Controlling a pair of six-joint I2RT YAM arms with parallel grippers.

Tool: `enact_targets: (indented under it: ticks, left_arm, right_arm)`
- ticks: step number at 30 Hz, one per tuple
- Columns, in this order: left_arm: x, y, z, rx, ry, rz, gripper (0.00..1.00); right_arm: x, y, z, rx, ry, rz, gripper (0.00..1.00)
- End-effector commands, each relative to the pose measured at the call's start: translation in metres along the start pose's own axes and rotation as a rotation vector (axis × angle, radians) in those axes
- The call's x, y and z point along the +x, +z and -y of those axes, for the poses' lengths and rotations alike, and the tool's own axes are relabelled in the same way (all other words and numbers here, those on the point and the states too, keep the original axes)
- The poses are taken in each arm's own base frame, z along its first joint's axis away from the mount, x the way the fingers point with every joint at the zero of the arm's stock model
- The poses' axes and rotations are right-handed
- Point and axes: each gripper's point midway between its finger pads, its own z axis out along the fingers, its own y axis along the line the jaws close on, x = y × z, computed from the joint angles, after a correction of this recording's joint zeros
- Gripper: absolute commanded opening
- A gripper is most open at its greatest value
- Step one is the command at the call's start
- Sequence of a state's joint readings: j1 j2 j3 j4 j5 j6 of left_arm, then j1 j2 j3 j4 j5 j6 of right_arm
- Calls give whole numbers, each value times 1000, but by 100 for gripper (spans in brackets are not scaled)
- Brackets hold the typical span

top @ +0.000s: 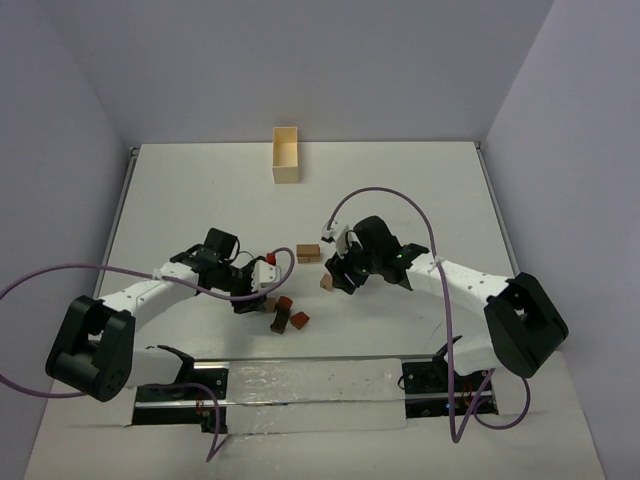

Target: Build the wood block tower

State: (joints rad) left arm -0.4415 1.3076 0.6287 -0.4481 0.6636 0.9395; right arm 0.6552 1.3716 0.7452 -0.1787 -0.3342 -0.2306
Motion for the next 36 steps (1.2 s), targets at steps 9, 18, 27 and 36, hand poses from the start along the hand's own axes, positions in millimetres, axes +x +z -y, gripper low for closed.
enact_targets:
  ticks: [9, 18, 27, 36]
  left_arm:
    - [-2, 16, 2, 46, 118, 20, 63]
    - [-7, 20, 5, 63, 131, 32, 48]
    - [-28, 9, -18, 30, 139, 9, 26]
    - [-83, -6, -80, -18, 86, 33, 2]
  right_arm:
    - [-15, -4, 3, 24, -1, 55, 64]
    - [-15, -14, 14, 47, 42, 76, 65]
    - [-22, -67, 61, 150, 181, 191, 66]
    - [-25, -109, 85, 264, 213, 297, 69]
